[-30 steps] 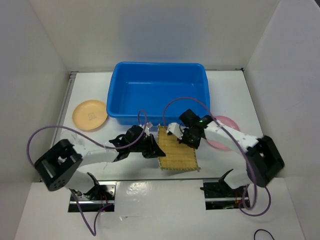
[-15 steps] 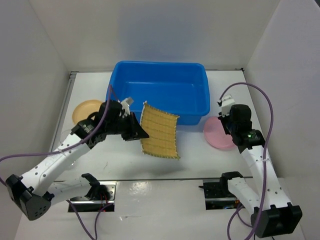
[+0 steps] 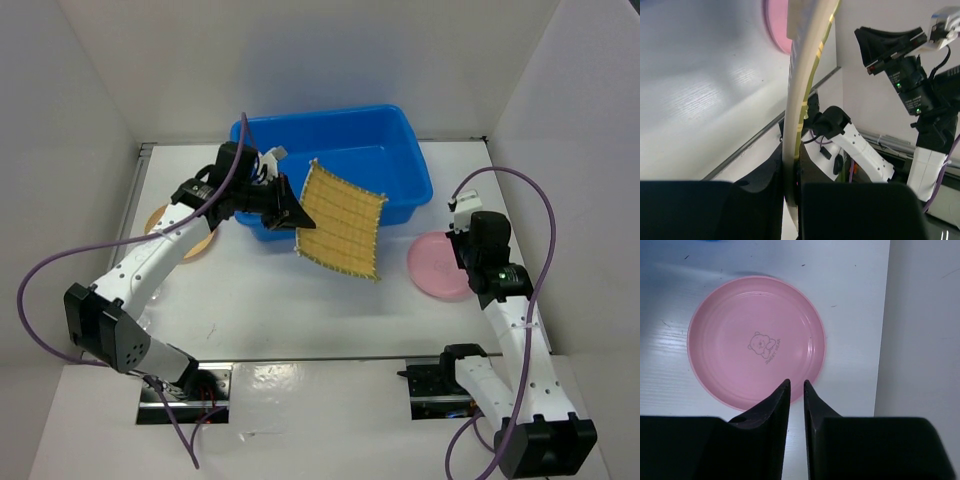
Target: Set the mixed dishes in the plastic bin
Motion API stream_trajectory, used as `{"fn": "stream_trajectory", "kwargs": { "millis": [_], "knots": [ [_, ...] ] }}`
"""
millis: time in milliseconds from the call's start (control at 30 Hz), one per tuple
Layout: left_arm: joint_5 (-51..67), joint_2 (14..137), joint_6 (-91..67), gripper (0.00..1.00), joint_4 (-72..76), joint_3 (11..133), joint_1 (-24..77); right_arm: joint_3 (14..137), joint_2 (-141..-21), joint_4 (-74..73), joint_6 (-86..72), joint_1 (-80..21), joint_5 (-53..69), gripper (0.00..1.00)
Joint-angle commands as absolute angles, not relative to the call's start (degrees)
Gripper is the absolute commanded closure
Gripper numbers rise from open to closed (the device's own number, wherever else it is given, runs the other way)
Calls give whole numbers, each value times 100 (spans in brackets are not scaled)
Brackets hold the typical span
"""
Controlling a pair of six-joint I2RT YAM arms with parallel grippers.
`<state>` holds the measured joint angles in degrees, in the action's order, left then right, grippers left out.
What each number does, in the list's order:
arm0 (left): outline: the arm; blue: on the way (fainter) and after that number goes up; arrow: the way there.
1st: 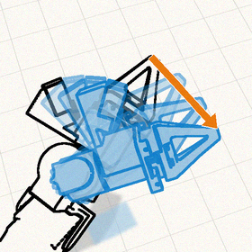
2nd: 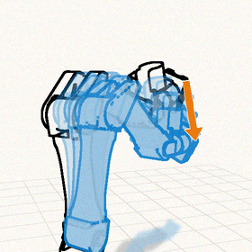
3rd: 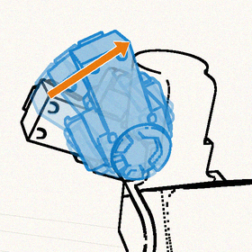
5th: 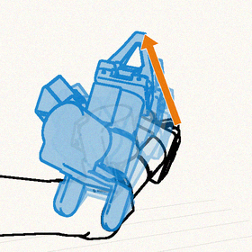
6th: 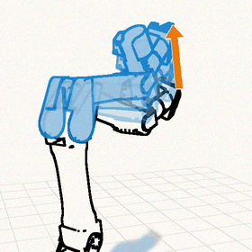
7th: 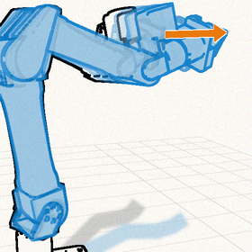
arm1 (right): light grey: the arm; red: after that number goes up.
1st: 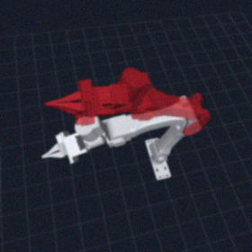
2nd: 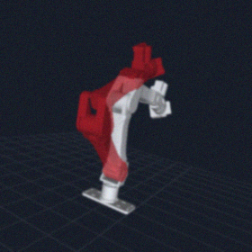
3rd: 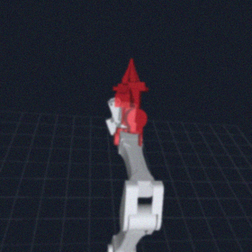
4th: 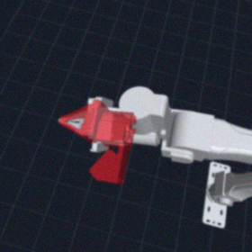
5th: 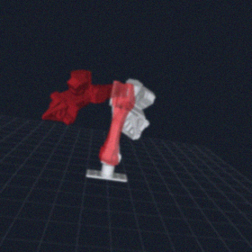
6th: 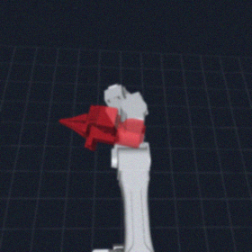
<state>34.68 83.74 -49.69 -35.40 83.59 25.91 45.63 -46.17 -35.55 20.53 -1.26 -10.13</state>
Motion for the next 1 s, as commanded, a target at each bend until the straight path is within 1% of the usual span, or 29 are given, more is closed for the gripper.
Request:
{"fn": "stream_trajectory", "kwargs": {
  "millis": [0, 233, 267, 367, 400, 467, 567, 700, 767, 900, 967],
  "knots": [
    [4184, 7964, -5019, 100, -2453, 7930, 2506, 4562, -4544, -3217, 1978, -79, -1038, 79],
    [4376, 7612, -4957, 100, -2383, 7418, 2058, 4562, -4544, -3217, 2030, -79, -1037, 79],
    [4377, 7611, -4957, 100, -2312, 7366, 2057, 4562, -4544, -3217, 2030, -79, -1037, 80],
    [4552, 7804, -5299, 100, -1760, 7558, 1829, 4562, -4544, -3217, 2030, -79, -1037, 80],
    [4605, 7909, -5456, 100, -1566, 7794, 1724, 4562, -4544, -3217, 2030, -27, -1037, 80],
    [4605, 8339, -5870, 100, -1206, 8172, 1662, 4562, -4596, -3217, 2030, -26, -1037, 80],
    [4264, 9016, -6361, 100, -959, 9007, 1661, 4562, -4597, -3217, 2030, -26, -1037, 80],
    [3361, 9920, -7091, 100, -239, 9474, 1661, 4562, -4658, -3217, 2030, 26, -1037, 81],
    [3043, 10238, -7355, 100, -168, 9736, 1731, 4562, -4710, -3217, 2030, 79, -1037, 83],
    [2830, 11343, -7497, 100, 44, 10168, 1933, 4562, -4763, -3217, 2030, 79, -985, 84],
    [2646, 11600, -7497, 100, 44, 10310, 2021, 4562, -4764, -3217, 2030, 79, -984, 84]
  ]
}}
